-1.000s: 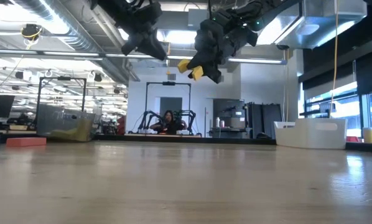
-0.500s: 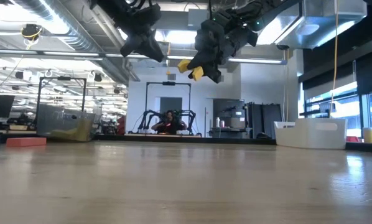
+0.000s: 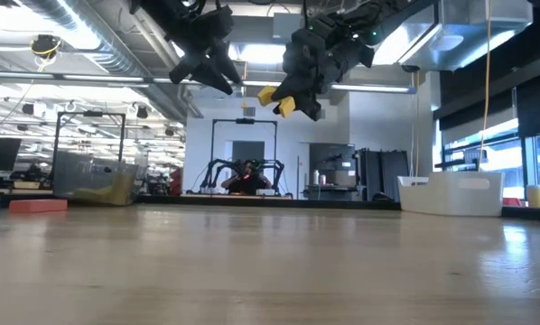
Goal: Sort & place blocks by color
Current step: Put the yellow block into the black bin
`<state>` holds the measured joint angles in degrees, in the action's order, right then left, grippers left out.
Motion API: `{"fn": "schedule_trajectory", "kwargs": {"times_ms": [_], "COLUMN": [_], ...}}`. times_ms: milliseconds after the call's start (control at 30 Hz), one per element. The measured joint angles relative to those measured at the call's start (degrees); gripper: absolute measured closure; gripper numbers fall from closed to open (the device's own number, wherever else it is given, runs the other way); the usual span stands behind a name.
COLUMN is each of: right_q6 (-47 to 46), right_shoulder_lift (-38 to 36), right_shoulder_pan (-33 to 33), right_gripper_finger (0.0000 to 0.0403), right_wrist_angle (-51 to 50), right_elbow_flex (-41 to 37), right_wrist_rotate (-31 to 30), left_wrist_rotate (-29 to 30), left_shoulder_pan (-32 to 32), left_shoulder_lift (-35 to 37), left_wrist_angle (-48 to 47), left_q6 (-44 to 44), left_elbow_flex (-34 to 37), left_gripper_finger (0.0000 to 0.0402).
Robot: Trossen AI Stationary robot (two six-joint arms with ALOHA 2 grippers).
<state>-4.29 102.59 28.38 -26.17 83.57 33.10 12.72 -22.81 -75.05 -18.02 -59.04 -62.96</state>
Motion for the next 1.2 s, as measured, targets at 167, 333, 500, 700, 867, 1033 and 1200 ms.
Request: {"fn": "schedule_trajectory", "kwargs": {"times_ms": [167, 333, 500, 700, 867, 1033, 1200], "right_q6": [-0.1, -0.8, -1.4, -1.0, -1.2, -1.2, -1.2], "right_shoulder_lift": [0.0, 0.0, 0.0, 0.0, 0.0, 0.0, 0.0], "right_shoulder_pan": [0.0, 0.0, 0.0, 0.0, 0.0, 0.0, 0.0], "right_gripper_finger": [0.0273, 0.0273, 0.0273, 0.0273, 0.0273, 0.0273, 0.0273], "right_wrist_angle": [0.3, 0.3, 0.3, 0.3, 1.0, 2.4, 2.5], "right_elbow_flex": [0.0, 0.0, 0.0, 0.0, 0.0, 0.0, 0.0], "right_wrist_rotate": [0.0, 0.0, 0.0, 0.0, 0.0, 0.0, 0.0], "left_wrist_rotate": [2.0, 3.2, 2.9, 2.8, 2.8, 2.8, -1.0], "left_shoulder_pan": [-0.3, -0.3, -0.3, -0.3, -0.3, 0.0, 0.1], "left_shoulder_lift": [0.0, 0.0, 0.0, 0.0, 0.0, 0.0, 0.0], "left_wrist_angle": [0.1, 0.2, 0.2, 0.2, 0.2, 1.0, 1.0], "left_q6": [0.0, 0.0, 0.1, 0.1, 0.1, 0.4, 0.4], "left_elbow_flex": [0.0, 0.0, 0.0, 0.0, 0.0, 0.0, 0.0], "left_gripper_finger": [0.0199, 0.0197, 0.0197, 0.0197, 0.0197, 0.0197, 0.0197]}}
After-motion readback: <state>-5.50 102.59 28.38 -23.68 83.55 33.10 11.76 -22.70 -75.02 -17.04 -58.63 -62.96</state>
